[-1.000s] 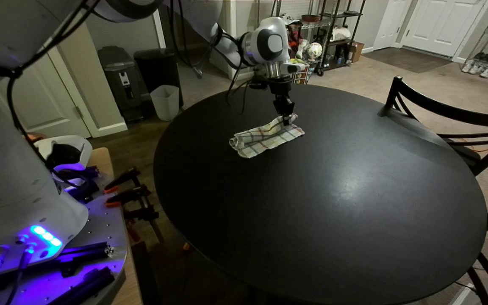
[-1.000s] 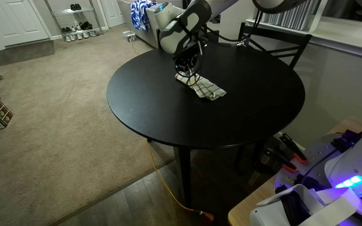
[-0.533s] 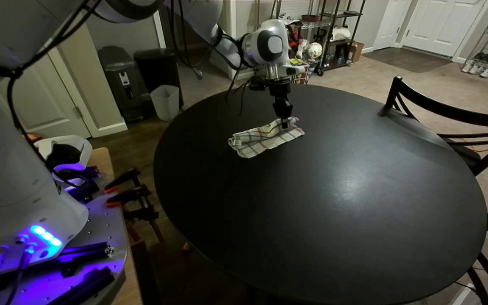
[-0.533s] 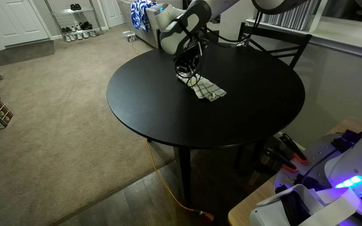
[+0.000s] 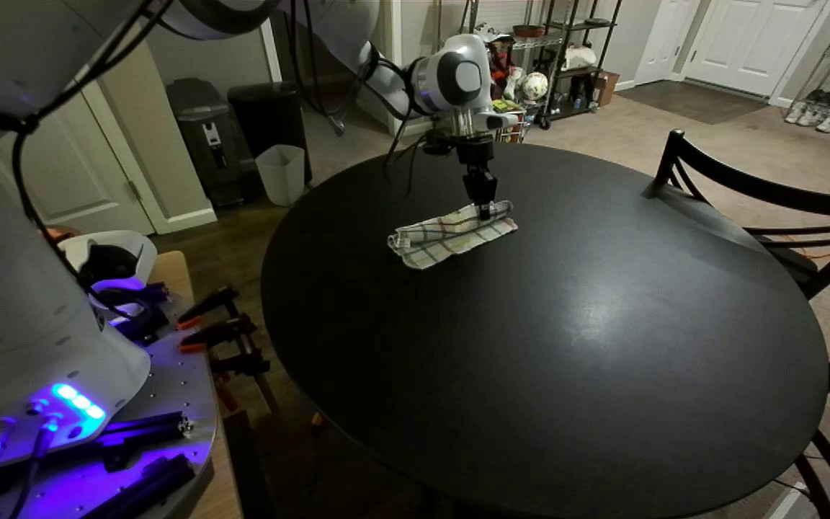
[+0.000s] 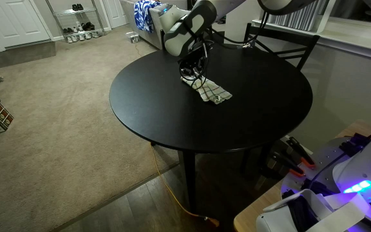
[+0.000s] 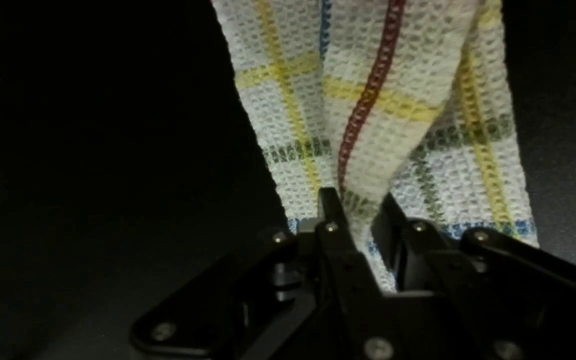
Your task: Fold the towel on the table
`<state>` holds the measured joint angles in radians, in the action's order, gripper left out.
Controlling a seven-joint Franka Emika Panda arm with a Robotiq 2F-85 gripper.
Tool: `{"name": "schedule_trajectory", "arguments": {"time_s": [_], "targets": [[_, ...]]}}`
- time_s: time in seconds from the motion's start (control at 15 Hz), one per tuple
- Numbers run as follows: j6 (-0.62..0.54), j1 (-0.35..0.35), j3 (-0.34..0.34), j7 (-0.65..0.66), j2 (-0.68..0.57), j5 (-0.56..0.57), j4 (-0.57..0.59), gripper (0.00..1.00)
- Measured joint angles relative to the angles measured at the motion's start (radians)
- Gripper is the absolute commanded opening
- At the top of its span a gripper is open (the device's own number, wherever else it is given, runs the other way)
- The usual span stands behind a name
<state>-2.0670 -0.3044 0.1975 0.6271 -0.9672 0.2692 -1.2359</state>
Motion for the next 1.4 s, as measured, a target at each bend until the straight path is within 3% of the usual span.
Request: {"name": "schedule_trajectory", "arguments": {"time_s": [0.47,1.4], "targets": [[0.0,0.0,0.0,0.043,-0.001,0.0,0.0,0.98],[0.087,-0.029,-0.04,0.256,0.033,-0.003,-0.065,1.0]]}}
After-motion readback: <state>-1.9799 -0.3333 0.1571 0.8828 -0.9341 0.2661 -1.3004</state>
